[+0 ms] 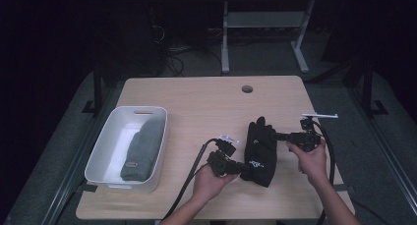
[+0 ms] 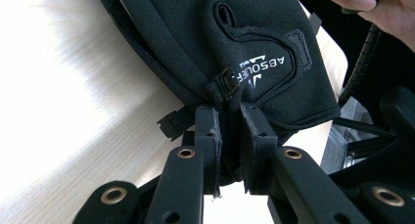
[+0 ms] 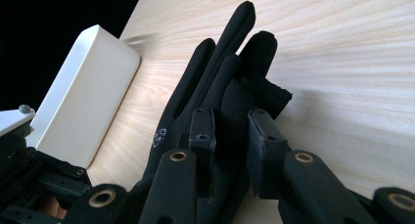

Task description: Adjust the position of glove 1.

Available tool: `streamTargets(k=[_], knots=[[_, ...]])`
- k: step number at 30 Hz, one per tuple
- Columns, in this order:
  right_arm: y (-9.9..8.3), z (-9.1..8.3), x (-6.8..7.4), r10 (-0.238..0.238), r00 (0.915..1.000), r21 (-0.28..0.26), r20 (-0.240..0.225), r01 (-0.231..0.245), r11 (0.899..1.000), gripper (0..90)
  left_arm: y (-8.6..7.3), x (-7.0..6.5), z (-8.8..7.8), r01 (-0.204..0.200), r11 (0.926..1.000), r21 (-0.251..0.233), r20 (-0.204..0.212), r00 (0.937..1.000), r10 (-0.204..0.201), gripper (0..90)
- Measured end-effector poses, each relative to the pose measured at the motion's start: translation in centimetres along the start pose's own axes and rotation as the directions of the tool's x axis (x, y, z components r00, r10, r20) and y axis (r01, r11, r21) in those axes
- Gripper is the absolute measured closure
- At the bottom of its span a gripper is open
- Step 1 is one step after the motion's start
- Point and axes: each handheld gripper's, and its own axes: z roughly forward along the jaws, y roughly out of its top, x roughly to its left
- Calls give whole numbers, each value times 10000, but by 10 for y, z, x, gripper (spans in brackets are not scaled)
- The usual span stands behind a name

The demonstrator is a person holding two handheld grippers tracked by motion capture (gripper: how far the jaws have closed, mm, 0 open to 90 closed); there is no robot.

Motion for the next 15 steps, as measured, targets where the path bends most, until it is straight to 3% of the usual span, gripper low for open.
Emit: streamTargets(k=[15], knots=[[15, 11, 24, -290, 9989, 72, -361, 293, 9995, 749, -3, 5, -24, 96, 9994, -334, 29, 10000, -95, 800]])
